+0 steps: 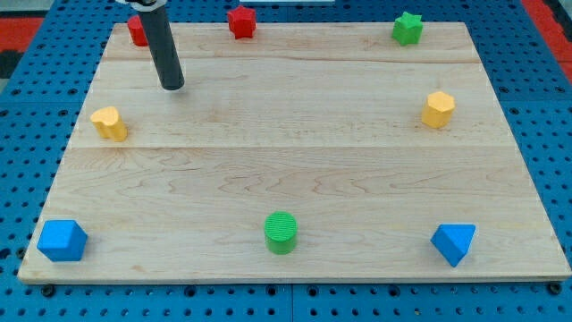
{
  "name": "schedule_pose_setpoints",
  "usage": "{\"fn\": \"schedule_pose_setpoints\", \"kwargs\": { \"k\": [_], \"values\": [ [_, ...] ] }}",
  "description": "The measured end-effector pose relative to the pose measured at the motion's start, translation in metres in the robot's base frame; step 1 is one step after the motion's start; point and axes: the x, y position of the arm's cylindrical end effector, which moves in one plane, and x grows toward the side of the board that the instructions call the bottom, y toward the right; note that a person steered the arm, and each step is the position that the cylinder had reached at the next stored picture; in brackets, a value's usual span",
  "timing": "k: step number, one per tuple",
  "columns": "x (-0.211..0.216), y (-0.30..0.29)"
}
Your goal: Put the red circle into the red star
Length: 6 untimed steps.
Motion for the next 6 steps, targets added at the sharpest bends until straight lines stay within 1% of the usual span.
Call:
{"fn": "schedule_pose_setpoints", "kwargs": {
  "k": [1, 2, 3, 4, 6],
  "values": [
    [0.001, -0.011],
    [-0.005, -0.106],
    [-0.077, -0.142],
    [-0.09, -0.121],
    [-0.119, -0.106]
  ]
}}
